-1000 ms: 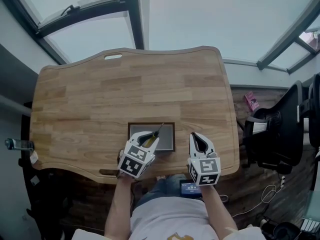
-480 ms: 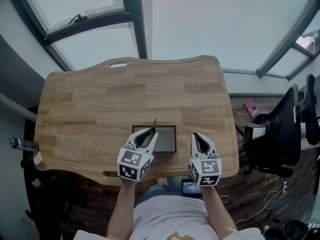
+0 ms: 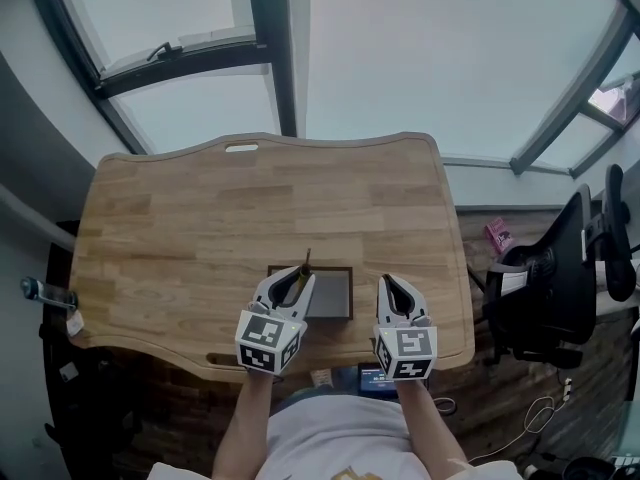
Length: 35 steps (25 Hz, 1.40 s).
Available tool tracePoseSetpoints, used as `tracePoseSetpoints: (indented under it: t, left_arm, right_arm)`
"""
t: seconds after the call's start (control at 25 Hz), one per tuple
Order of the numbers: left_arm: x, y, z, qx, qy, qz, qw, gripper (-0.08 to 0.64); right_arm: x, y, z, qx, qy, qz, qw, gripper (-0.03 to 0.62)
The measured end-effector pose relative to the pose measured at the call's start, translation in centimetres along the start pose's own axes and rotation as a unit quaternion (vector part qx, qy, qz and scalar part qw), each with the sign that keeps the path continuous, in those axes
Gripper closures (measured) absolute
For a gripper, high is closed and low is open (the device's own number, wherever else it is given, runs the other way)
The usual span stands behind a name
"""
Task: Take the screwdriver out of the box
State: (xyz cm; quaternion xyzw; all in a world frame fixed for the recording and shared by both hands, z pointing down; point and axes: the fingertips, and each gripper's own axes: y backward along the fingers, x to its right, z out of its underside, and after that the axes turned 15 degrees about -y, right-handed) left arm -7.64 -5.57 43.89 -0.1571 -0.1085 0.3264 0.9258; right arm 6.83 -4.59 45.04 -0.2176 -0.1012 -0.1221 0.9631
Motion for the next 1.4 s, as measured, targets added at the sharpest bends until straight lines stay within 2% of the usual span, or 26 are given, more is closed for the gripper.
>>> tracePoseSetpoints:
  t: [0.28,1.4]
  left_arm:
    - [-0.3,0.0,-0.1,0.0,-0.007,-0.008,0.9999,0.479]
    - [0.4,-1.2,0.2,-0.005,-0.007,-0.004,1.0,0.478]
  right_arm:
    - [-0.6,-0.4,-0.8,0.013,0.002,0.001,1.0,0.56]
    - [1.4,0.1,-0.2,0.008,-0.007,0.017,1.0,0.561]
